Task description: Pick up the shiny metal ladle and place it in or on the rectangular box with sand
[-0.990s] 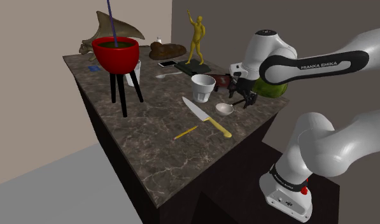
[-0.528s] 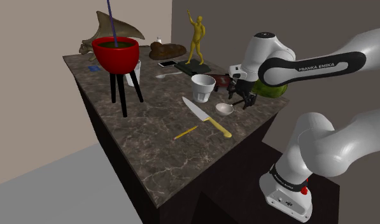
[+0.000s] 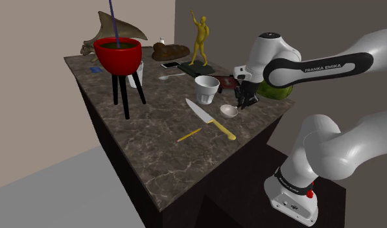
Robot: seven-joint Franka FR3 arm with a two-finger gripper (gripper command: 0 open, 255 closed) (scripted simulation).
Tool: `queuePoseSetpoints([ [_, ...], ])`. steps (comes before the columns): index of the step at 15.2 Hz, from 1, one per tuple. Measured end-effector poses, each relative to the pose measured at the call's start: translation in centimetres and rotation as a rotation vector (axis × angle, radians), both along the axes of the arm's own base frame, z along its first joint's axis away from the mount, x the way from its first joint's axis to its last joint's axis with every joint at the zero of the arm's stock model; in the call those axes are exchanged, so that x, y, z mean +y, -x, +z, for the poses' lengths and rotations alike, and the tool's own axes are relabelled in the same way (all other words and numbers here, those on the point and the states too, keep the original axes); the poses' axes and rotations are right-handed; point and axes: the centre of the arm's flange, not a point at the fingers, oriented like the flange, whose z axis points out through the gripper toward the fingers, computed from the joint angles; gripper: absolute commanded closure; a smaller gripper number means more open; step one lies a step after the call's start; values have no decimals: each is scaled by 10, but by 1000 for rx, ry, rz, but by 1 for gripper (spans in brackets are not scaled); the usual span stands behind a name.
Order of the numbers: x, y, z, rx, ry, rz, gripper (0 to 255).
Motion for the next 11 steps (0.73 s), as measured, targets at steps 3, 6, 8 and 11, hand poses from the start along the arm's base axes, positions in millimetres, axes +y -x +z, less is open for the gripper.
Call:
queuePoseSetpoints([
  [3,0,-1,0,-4,0,1,255],
  [6,1,-2,10,-4,0,1,255],
  [8,1,-1,21,-4,0,1,255],
  [11,1,-1,35,-4,0,1,255],
])
